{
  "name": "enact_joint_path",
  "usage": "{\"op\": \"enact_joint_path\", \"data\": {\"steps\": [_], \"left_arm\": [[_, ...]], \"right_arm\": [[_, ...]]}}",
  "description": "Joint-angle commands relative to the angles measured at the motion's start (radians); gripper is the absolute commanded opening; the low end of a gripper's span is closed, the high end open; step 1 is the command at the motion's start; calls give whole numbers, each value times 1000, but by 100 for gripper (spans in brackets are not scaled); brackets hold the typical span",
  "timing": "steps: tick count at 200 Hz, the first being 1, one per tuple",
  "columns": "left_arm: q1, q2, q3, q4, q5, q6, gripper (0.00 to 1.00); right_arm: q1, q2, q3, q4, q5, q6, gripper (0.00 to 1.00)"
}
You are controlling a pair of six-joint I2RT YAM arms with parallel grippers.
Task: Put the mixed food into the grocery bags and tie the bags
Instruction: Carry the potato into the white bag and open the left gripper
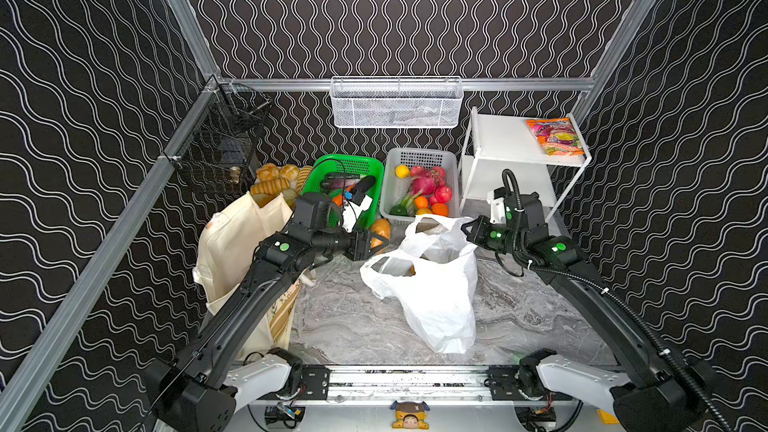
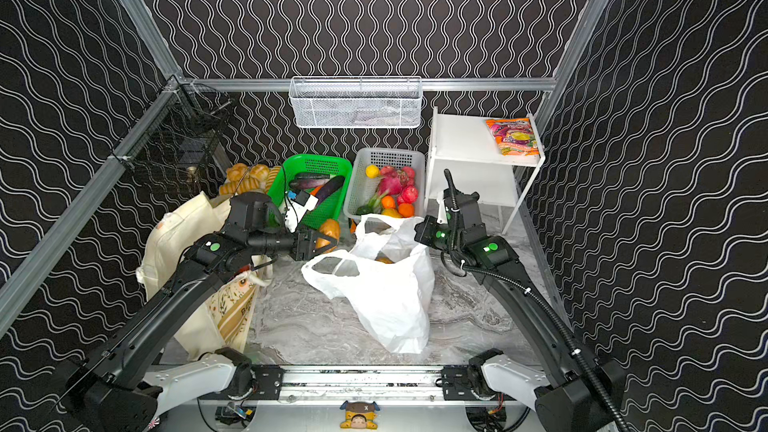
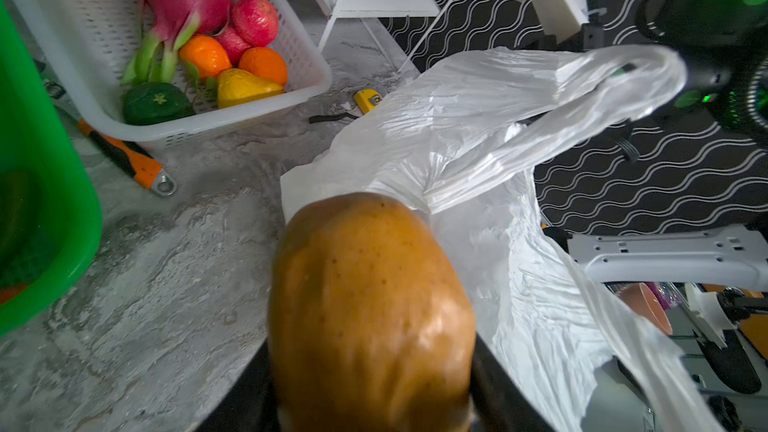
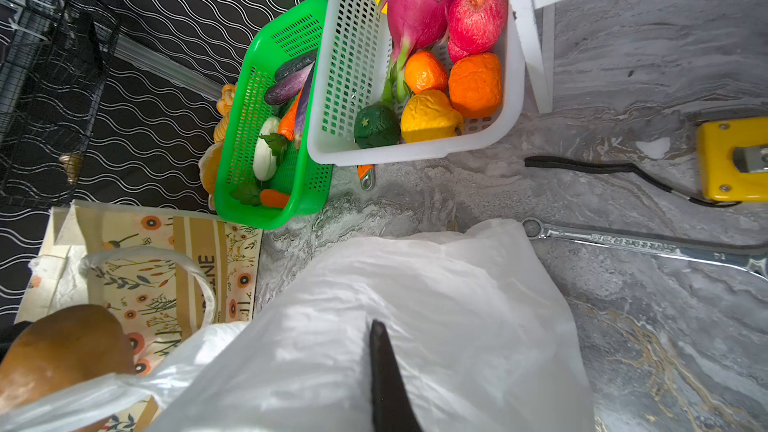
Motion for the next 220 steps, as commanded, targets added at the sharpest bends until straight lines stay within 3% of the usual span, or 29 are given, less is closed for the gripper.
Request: {"op": "enact_joint_path", "data": {"steps": [1,44,110,141,178,220], "left_arm": [[0,-10,-7,34,83,49,33],[-1,-6,-19,60,118,22,31],[-9,42,22,-6,209,89,30],[-56,73,40,-22,242,105,28],[-82,56,36,-116,126,144,27],[-112,62,-35,-134,96,125,27]], "right_arm": [[1,-15,-6,19,-2,16,5],[1,-22,-30,52,-23,21,5],[1,-14,-27,92,-59,25,5],[1,-8,-17,81,-69,20,5],[1,0,-12,84,-58,20,5],[1,24,10,99,-87,31,5]]}}
